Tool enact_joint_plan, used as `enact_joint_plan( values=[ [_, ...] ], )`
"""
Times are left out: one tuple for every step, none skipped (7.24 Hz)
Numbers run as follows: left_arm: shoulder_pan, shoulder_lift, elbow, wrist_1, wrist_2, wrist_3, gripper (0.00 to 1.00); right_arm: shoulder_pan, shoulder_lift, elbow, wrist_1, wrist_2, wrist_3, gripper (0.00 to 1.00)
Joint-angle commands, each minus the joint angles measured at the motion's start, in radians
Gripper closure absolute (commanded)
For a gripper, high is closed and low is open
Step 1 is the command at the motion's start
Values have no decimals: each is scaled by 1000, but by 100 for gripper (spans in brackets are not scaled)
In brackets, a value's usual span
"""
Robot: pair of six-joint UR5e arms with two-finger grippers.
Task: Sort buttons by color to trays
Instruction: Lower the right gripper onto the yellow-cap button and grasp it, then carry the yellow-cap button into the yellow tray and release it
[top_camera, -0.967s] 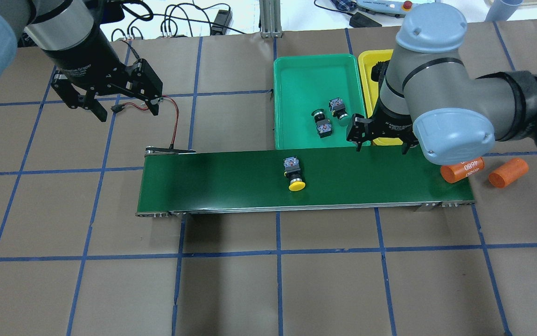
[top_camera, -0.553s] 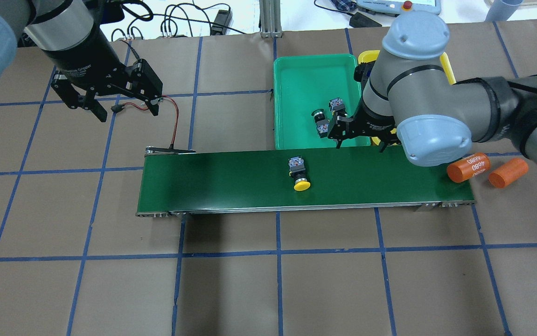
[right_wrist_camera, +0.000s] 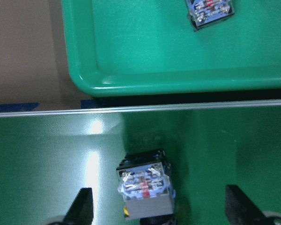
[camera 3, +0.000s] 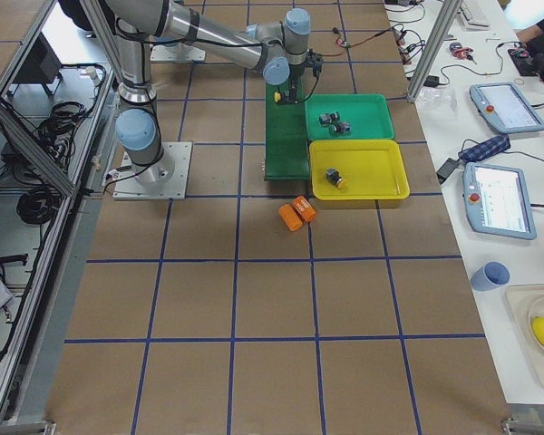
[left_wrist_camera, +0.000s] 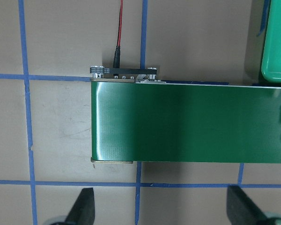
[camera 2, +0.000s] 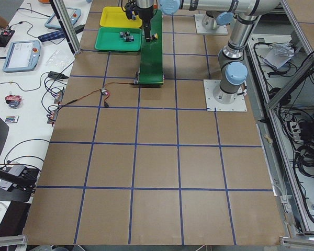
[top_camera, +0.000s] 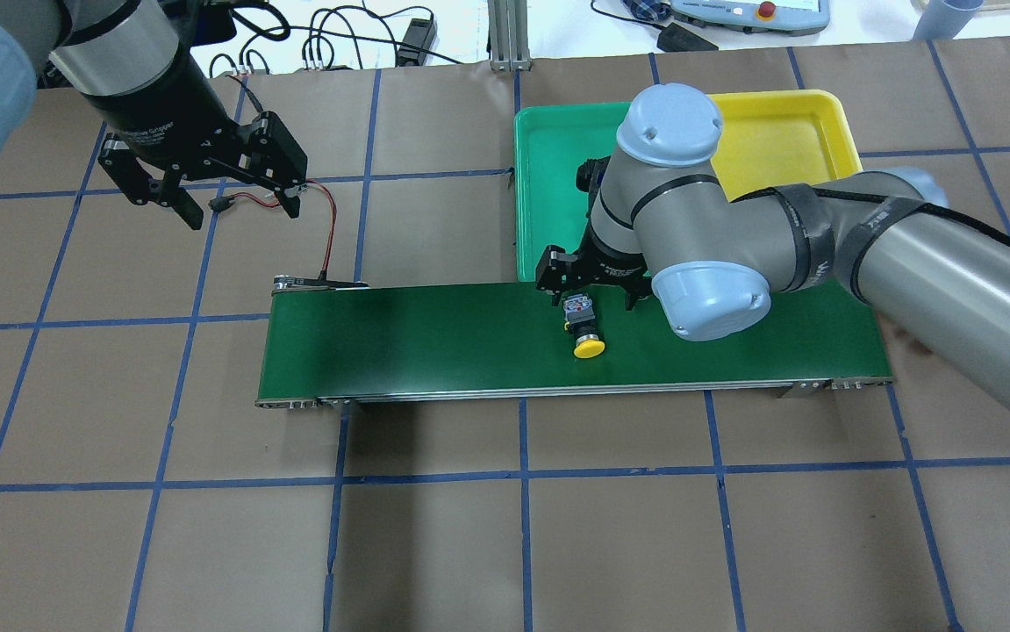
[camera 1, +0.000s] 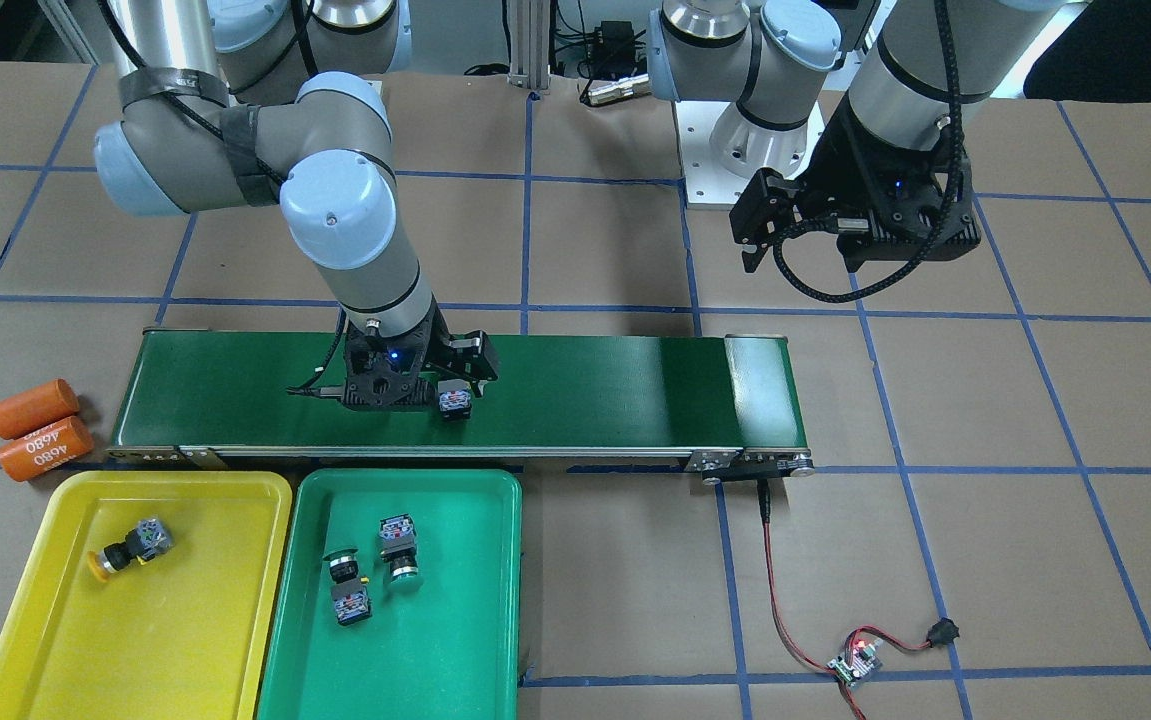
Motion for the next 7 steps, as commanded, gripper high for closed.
enact_joint_plan(
  values=[
    [0, 1, 0, 0, 0, 0, 0, 11, 18, 5, 0, -18, -7, 12],
    [1, 1, 0, 0, 0, 0, 0, 10, 14, 6, 17, -83, -16, 68],
    [0, 1, 1, 0, 0, 0, 0, 10, 8, 6, 31, -107, -65, 100],
    [-2, 1, 0, 3, 6, 0, 0, 10, 5, 2, 54, -108, -103, 100],
    [-2, -1, 1, 5, 2, 0, 0, 5, -3, -7, 60, -110, -108, 100],
    [0, 5, 1, 5, 3, 0, 0, -1, -18, -26, 57, -115, -107, 100],
    [-2, 5, 6, 5, 3, 0, 0, -30, -26, -61, 54, -154, -113, 100]
  ],
)
